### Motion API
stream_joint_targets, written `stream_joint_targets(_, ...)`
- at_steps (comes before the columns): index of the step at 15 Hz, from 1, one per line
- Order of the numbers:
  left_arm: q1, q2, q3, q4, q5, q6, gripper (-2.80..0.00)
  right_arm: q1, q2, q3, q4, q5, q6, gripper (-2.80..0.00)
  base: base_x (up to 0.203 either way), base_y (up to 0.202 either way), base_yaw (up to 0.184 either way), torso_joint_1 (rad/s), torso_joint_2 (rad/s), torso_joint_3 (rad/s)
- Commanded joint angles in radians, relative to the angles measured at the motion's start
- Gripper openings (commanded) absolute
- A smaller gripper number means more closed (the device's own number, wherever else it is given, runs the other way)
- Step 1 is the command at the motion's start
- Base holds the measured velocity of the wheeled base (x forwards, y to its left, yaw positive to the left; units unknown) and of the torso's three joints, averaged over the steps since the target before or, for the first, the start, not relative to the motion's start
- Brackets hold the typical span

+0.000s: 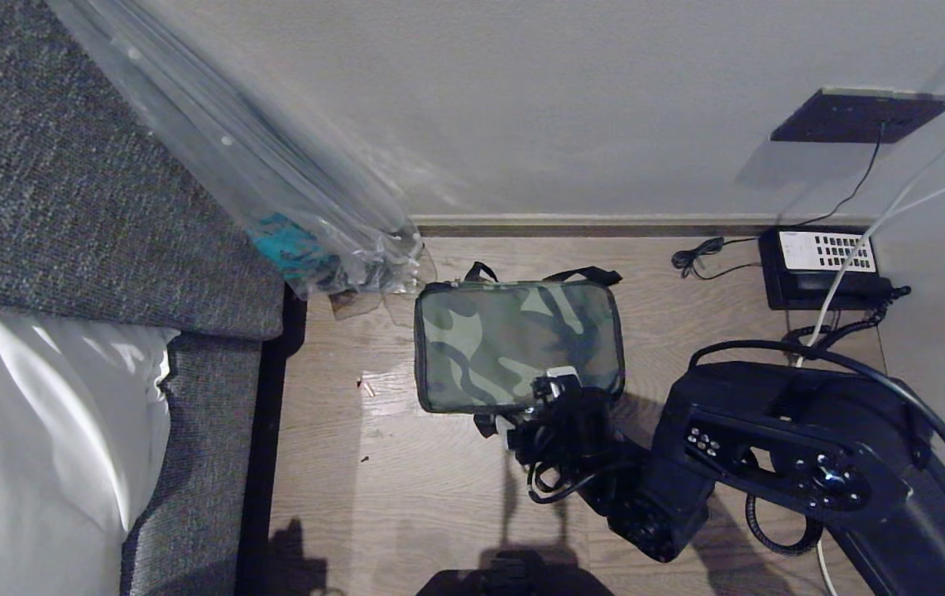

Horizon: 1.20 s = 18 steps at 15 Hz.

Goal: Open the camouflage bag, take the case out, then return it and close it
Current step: Open the top of the storage box

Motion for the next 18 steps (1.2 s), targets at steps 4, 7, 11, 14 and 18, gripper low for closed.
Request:
stream_joint_targets(4, 0.000, 0.000, 0.000, 0.000, 0.000, 0.000, -2.80, -0.002, 0.022, -0.049, -0.004, 0.002, 0.039, -2.80, 0.000, 0.000, 0.000, 0.000, 0.00, 0.000)
stream_joint_targets(7, 0.000, 0.000, 0.000, 0.000, 0.000, 0.001, -2.80, 0.005, 0.023, -0.067, -0.003, 0.006, 0.039, -2.80, 0.000, 0.000, 0.000, 0.000, 0.00, 0.000)
stream_joint_targets(11, 0.000, 0.000, 0.000, 0.000, 0.000, 0.000, -2.80, 0.008, 0.025, -0.067, -0.001, 0.005, 0.039, -2.80, 0.000, 0.000, 0.000, 0.000, 0.00, 0.000)
stream_joint_targets(14, 0.000, 0.000, 0.000, 0.000, 0.000, 0.001, -2.80, 0.008, 0.006, -0.034, 0.018, 0.007, 0.036, -2.80, 0.000, 0.000, 0.000, 0.000, 0.00, 0.000)
stream_joint_targets(18, 0.001, 0.000, 0.000, 0.000, 0.000, 0.001, -2.80, 0.007, -0.070, 0.118, 0.024, 0.034, 0.033, -2.80, 0.000, 0.000, 0.000, 0.000, 0.00, 0.000)
